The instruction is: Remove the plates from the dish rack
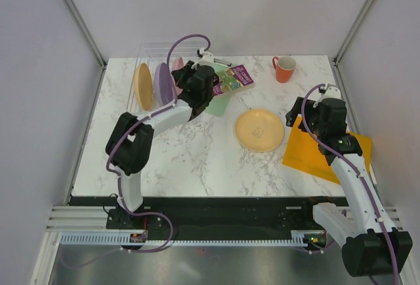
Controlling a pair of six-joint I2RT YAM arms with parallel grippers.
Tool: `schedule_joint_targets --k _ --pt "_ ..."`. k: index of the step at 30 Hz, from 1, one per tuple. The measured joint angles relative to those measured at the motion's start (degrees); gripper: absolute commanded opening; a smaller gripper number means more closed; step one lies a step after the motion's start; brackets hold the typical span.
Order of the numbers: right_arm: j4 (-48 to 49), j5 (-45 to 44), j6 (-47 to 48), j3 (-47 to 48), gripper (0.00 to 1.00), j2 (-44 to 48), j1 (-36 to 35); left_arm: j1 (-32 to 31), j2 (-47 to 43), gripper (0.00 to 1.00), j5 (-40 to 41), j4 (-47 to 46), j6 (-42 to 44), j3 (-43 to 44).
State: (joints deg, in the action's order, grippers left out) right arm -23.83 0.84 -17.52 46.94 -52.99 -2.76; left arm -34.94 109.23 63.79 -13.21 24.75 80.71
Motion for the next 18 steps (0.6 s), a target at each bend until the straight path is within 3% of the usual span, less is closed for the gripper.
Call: schedule_joint_targets --k 11,14,18 --pt "0.0 0.7 0.0 -0.3 0.98 0.0 0.0 -3.8 9.9 0.02 8.6 -46.2 45.3 1.3" --pt "0.0 0.8 0.0 -0.4 0.98 0.0 0.0 -4.6 9.9 0.02 9.9 -52.5 51.7 2.1" --pt "0.0 0.8 0.0 -0.4 0.98 0.0 0.0 -6.0 8.0 0.02 10.3 -54.1 52.9 2.3"
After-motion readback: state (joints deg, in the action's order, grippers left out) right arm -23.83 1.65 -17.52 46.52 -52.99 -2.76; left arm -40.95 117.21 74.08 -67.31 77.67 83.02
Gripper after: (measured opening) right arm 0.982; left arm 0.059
